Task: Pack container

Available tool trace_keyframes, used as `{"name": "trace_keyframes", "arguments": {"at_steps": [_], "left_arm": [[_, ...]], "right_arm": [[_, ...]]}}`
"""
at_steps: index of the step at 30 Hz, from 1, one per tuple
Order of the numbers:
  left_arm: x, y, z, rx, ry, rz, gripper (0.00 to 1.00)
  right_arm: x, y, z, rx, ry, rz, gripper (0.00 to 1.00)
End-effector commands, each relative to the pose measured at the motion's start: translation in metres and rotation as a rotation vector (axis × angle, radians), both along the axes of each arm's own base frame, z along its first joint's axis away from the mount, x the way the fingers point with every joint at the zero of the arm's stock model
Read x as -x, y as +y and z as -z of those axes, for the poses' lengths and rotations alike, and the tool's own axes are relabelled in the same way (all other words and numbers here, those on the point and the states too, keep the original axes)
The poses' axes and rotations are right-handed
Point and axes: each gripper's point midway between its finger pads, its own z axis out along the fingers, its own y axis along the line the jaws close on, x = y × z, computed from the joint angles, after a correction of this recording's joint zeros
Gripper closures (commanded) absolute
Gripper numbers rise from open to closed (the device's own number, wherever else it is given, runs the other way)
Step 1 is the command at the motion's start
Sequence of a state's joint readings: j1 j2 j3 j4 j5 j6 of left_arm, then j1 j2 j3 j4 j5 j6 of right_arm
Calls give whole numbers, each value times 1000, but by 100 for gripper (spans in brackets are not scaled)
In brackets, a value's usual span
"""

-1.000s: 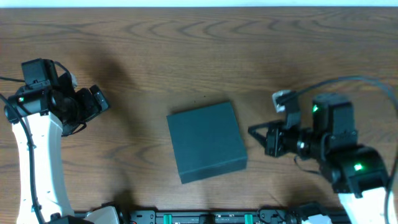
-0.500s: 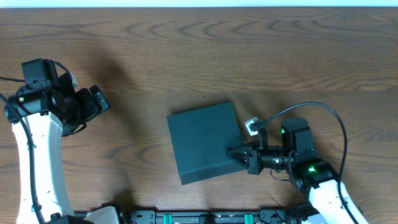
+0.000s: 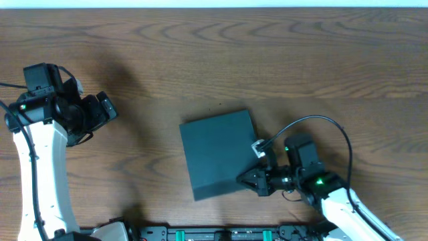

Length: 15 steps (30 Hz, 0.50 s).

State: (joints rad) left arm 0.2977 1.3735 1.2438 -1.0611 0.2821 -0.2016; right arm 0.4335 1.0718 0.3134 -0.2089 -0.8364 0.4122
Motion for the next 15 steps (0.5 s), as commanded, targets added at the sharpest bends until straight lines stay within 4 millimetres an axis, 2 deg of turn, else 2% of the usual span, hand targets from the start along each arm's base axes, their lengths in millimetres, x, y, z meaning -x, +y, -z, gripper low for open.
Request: {"name": "trace_keyframes", "arguments": {"at_steps": [1, 9, 12, 15], "left_arm": [[0, 1, 2, -1, 5, 2, 5], [0, 2, 2, -2, 5, 2, 5], [0, 1, 2, -1, 5, 2, 5], [0, 1, 2, -1, 5, 2, 5]], "right_arm": [[-13, -10, 32, 178, -11, 110, 98], [-29, -1, 51, 256, -28, 211, 98], [-40, 14, 44, 201, -65, 227, 98], [-41, 34, 30, 114, -79, 220, 98]]}}
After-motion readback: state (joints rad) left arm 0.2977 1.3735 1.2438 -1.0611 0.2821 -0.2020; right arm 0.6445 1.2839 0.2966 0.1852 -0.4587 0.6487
